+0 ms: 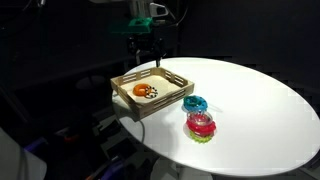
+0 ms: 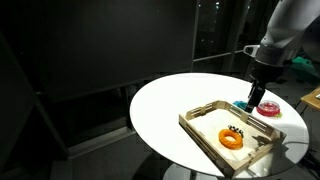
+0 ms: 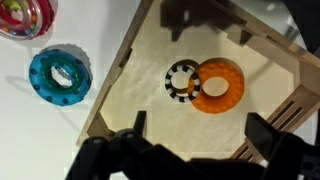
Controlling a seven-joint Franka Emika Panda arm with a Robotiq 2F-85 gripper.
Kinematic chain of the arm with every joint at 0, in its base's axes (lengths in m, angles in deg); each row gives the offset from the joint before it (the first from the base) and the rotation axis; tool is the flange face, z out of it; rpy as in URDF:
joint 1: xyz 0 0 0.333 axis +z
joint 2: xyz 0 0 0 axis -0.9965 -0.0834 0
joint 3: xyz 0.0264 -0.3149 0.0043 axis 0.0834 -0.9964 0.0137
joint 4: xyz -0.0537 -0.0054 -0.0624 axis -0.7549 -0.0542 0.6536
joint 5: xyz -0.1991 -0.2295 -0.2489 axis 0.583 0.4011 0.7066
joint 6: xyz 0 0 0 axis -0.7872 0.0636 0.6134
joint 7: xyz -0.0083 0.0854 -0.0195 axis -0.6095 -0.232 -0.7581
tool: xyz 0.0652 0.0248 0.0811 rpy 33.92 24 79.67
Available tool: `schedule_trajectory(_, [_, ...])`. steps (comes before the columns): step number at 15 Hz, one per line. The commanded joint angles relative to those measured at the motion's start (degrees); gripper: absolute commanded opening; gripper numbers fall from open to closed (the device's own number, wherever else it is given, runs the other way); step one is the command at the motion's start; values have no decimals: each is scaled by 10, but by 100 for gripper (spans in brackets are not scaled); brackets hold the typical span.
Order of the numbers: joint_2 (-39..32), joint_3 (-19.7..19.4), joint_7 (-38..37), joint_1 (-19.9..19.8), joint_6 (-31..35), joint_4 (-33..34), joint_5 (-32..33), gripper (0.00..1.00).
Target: Remove the circular objects from the wooden tray
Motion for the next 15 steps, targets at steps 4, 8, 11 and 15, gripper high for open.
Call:
schedule_trajectory(4, [-80,8,-47,7,87,0,47,100])
schedule_trajectory(8, [-122,-4,-99,11,101,4,71,100])
schedule_trajectory(11, [-141,-9,-126,15,108,6,73,100])
schedule_trajectory(15, [-156,-9,-136,16,126,10,61,100])
